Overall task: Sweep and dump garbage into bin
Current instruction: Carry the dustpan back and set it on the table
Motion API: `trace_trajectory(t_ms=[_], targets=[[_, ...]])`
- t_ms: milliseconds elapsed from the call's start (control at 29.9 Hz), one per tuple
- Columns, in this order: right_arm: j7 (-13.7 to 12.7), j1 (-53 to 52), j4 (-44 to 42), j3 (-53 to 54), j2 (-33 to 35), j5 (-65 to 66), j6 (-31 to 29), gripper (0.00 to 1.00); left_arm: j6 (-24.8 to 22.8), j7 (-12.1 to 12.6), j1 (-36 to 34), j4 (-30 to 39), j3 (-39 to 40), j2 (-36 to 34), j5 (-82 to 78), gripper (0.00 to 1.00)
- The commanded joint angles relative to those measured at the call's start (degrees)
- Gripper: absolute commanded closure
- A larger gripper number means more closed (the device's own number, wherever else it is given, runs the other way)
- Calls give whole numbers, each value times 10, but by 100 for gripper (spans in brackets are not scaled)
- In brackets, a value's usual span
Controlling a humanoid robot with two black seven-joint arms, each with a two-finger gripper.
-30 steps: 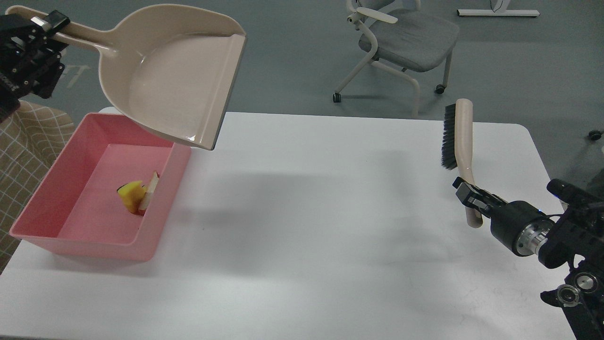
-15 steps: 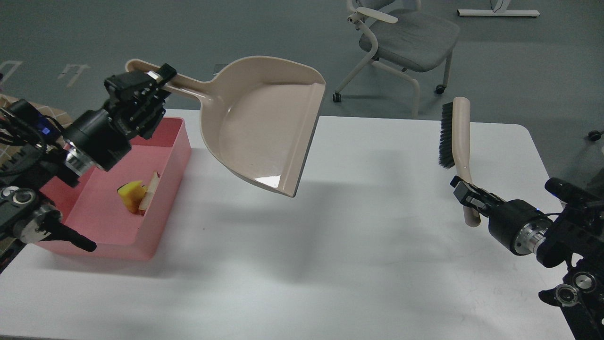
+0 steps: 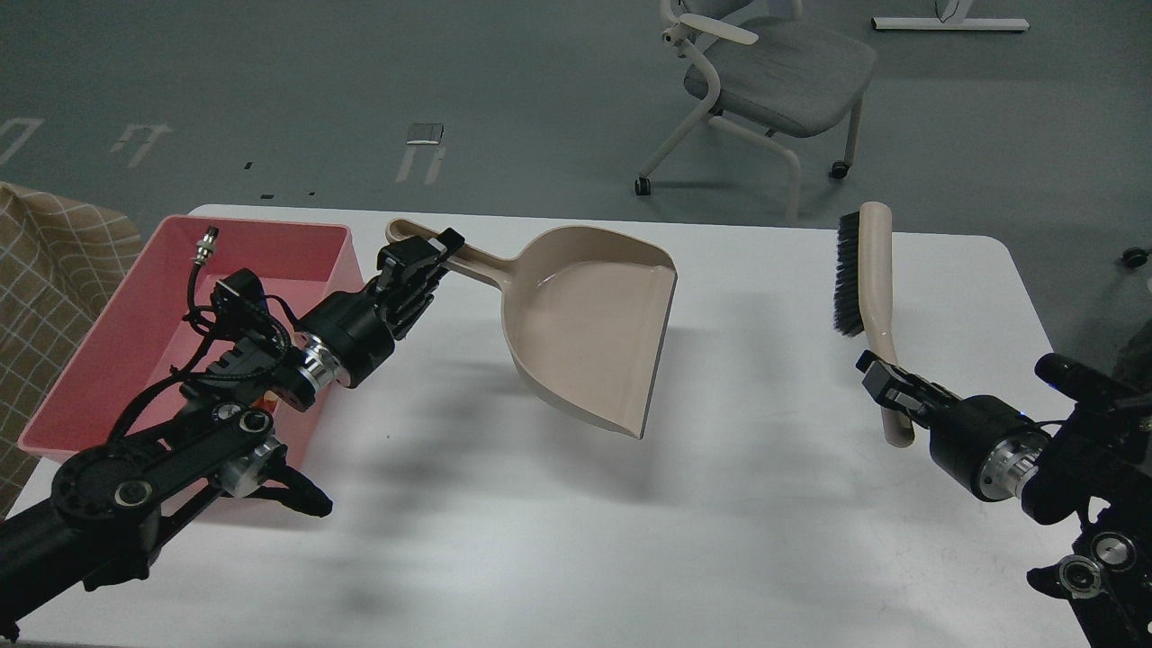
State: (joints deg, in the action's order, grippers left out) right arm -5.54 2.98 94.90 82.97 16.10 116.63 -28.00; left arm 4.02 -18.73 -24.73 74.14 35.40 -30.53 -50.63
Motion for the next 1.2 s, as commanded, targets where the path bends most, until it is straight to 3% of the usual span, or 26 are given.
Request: trace_trajectory(t_ms=[0,201,435,1170], targets=[[0,3,1,0,0,0,0,100,10,0,-2,-22,-2,30,0,84],[-1,26,12,-27,-3,1,0,100,20,-3,-2,-83,-3,85,-2,84],[-5,50,13,-32,0,1,0,100,53,-10,-7,-96,-57,101,-1,84],[-16,85,34,-33,42,2,0,100,67,-20,-5,-101,-60,107,-1,78]])
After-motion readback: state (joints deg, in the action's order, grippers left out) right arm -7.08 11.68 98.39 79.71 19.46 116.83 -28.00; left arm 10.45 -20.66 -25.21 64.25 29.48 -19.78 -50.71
